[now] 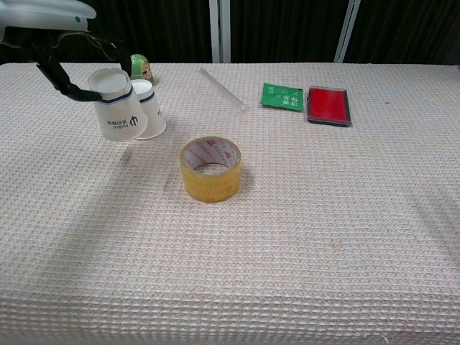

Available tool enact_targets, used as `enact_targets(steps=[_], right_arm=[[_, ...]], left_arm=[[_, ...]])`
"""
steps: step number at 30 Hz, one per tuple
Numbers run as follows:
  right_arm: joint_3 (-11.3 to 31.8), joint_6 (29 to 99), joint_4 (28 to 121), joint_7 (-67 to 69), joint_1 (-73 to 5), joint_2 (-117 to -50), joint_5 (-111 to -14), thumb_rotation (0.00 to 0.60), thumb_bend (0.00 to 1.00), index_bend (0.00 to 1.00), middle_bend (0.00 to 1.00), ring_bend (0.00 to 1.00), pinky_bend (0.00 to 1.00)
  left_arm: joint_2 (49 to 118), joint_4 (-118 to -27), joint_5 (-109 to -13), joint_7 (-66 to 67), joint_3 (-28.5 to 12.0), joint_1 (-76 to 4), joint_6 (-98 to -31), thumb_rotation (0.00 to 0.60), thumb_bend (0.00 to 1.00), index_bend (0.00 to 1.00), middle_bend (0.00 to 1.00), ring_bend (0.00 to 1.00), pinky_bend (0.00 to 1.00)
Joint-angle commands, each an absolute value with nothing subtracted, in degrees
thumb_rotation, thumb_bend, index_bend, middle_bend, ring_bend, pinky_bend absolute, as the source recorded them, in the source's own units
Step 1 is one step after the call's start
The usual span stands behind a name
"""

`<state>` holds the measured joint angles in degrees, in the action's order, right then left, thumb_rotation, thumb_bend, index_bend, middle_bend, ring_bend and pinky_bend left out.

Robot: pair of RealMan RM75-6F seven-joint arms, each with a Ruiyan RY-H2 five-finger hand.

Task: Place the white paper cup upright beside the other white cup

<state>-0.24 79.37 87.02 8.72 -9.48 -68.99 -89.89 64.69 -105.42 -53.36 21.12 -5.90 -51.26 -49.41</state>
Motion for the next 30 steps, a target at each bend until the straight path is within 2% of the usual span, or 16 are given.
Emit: enact_targets(steps=[1,18,30], right_arm=[[-0.3,79.4,87.0,8.7,-9.4,-69.0,-89.9,0.6,0.18,0.13,0.21,0.0,0.05],[-0.1,79.4,87.3,8.5,-9.0,-68.7,-89.4,0.6,0.18,0.13,0.21,0.0,0.05],[0.0,79.0,87.4,8.4,-9.0,-68.5,-89.1,0.6,0.18,0.13,0.21,0.0,0.05]], left_arm=[[65.6,-104.5,-52.8,21.3,-5.6,-51.4,-49.0,0.6,0.33,0.39,0.2,0.17,0.12],[71.1,-98.9,-51.6,21.4,-4.8,-52.0,-47.7,0.6,0.31,0.39,0.2,0.16,0.12],[72.3,-98.1,-50.3,22.2,-4.6,-52.3,-48.2,0.6,0.26,0.3,0.17,0.14,0.12]])
